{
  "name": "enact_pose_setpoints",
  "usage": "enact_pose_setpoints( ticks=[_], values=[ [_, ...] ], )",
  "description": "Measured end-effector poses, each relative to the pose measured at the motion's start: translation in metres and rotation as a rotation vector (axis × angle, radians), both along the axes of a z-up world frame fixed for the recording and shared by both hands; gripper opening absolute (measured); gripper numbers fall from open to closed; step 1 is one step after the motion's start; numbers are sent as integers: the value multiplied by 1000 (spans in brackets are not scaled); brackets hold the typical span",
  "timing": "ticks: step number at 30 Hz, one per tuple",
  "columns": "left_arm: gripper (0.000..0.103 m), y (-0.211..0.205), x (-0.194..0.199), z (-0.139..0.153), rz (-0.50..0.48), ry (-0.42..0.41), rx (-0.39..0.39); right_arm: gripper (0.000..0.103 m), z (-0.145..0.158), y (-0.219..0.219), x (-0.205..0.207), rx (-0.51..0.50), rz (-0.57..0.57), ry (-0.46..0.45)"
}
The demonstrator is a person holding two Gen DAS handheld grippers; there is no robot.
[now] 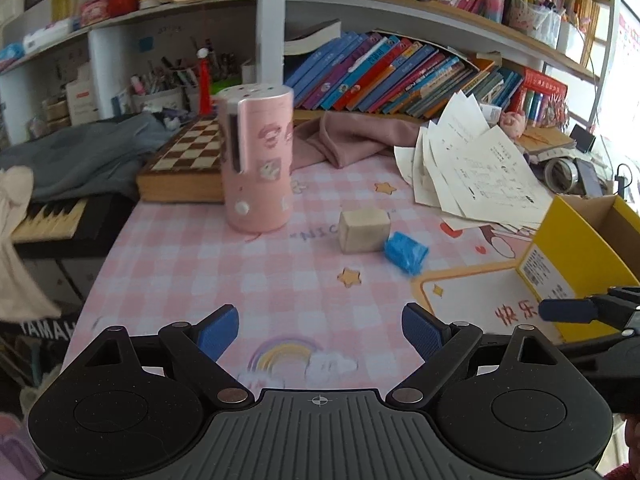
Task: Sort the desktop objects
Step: 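Reach both tools toward the beige eraser and blue packet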
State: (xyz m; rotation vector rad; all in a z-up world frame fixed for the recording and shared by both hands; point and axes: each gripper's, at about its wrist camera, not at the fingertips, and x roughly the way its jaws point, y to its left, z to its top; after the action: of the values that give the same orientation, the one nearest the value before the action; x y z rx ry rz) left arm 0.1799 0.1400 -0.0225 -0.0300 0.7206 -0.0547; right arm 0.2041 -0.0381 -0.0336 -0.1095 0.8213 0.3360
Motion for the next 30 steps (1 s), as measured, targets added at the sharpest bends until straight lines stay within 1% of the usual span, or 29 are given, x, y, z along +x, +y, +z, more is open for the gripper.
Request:
enact_pose_setpoints(
  ticks=[4,7,9,12,16,19,22,24,25,27,28,30],
  values=[
    [91,-6,34,-1,-14,8,21,71,-9,5,27,2,29,7],
    [91,-6,60,-2,-5,11,16,71,-17,10,48,4,45,11],
    [91,-6,80,-4,7,24,14,71,-20,13,61,8,52,16],
    [91,-9,106,-9,-1,48,4,71,-25,19,80,11,58,12],
    [91,-19,141,-19,-42,100,-17,69,-32,25,100,-2,63,9],
    [91,-32,162,-28,-94,145,-24,69,-37,26,109,-14,66,17],
    [88,-47,177,-39,-126,170,18,68,-40,27,116,-27,73,10],
    [87,-53,185,-45,-133,187,32,68,-41,29,119,-34,82,1],
    [85,-55,187,-48,-135,194,32,68,-42,30,120,-39,88,-4],
    [73,-53,192,-52,-129,213,26,68,-43,33,123,-52,100,-21],
    [70,-52,194,-54,-122,224,20,68,-43,35,125,-60,108,-30],
    [56,-45,197,-56,-111,233,-21,68,-44,38,127,-75,125,-48]
  ],
)
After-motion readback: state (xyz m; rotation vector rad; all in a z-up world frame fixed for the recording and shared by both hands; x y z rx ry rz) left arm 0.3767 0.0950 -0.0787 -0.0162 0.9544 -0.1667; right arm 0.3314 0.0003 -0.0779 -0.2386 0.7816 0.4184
